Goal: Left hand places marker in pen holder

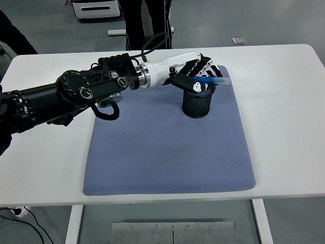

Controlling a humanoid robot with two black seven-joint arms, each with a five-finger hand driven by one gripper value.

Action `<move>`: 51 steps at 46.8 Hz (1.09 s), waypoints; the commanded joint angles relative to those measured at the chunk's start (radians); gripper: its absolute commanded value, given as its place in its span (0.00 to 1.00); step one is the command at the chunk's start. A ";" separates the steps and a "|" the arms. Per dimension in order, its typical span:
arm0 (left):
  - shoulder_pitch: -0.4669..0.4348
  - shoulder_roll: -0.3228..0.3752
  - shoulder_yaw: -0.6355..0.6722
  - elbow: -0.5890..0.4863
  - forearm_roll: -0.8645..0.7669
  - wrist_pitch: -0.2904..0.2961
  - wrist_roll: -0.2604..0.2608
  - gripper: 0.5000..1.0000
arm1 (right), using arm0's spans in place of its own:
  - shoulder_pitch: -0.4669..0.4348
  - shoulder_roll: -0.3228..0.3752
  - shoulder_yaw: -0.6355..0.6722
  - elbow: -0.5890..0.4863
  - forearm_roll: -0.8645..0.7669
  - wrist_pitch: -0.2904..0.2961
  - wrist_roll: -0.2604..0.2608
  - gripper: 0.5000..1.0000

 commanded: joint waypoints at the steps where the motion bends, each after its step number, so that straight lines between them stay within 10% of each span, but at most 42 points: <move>1: 0.011 -0.010 -0.011 0.010 -0.024 0.002 0.000 0.00 | 0.000 0.000 0.000 0.000 0.000 0.001 0.000 1.00; 15: 0.031 -0.033 -0.022 0.023 -0.131 0.011 0.000 0.00 | 0.000 0.000 0.000 -0.001 0.000 0.001 0.000 1.00; 22: 0.043 -0.050 -0.022 0.023 -0.141 0.031 0.000 0.30 | 0.000 0.000 0.000 0.000 0.000 0.000 0.000 1.00; 39: 0.043 -0.040 -0.028 0.023 -0.164 0.032 0.000 0.50 | 0.000 0.000 0.000 0.000 0.000 0.000 0.000 1.00; 51: 0.020 0.067 -0.072 0.023 -0.182 0.031 -0.084 1.00 | 0.000 0.000 0.000 -0.001 0.000 0.000 0.000 1.00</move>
